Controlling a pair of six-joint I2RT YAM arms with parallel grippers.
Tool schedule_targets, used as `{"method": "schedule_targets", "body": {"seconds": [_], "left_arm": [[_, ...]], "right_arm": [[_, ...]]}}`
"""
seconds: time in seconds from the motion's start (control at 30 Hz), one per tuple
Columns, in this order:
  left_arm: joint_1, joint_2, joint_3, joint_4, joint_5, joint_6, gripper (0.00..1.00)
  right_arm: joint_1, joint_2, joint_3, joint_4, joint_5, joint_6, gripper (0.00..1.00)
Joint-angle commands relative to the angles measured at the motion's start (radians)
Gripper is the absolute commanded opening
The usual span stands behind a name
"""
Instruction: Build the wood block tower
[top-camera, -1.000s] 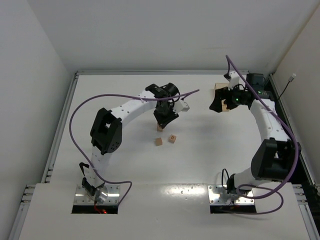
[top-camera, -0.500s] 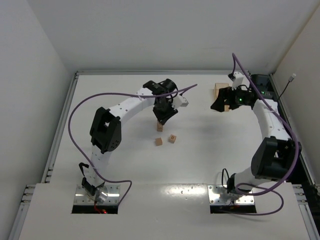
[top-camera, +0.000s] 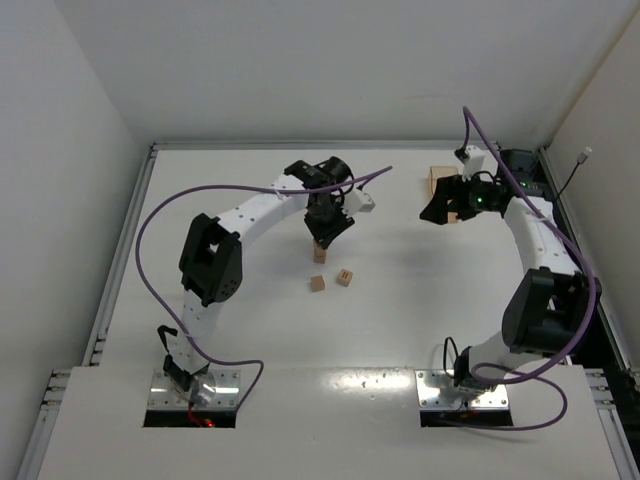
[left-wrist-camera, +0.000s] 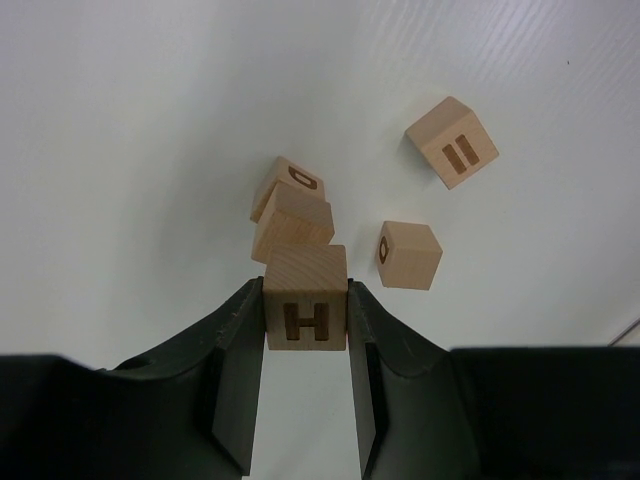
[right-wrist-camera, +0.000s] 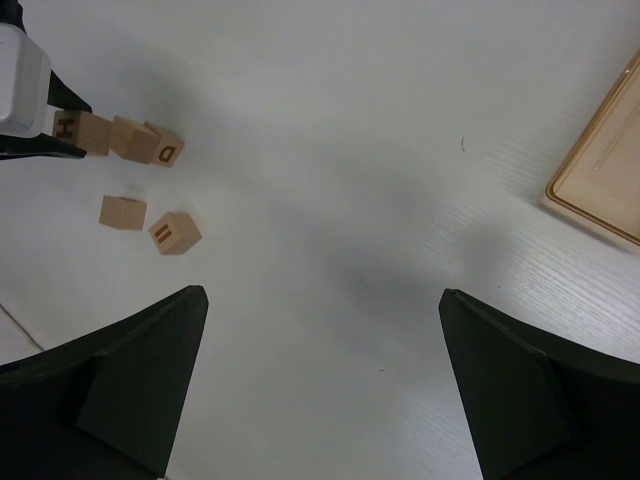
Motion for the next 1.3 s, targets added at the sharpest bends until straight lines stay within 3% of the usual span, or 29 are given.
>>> {"method": "schedule_targets", "body": {"seconds": [0.0, 1.27], "left_arm": [[0.009, 0.019, 0.029, 0.003, 0.021, -0.004, 0.00], [0.036, 0.056, 0.029, 0.021, 0.021, -0.040, 0.00]], "right_arm": [[-0.004, -0.001, 0.003, 0.031, -0.045, -0.003, 1.00], [-0.004, 0.055, 0.023, 0.012, -0.065, -0.003, 1.00]]}}
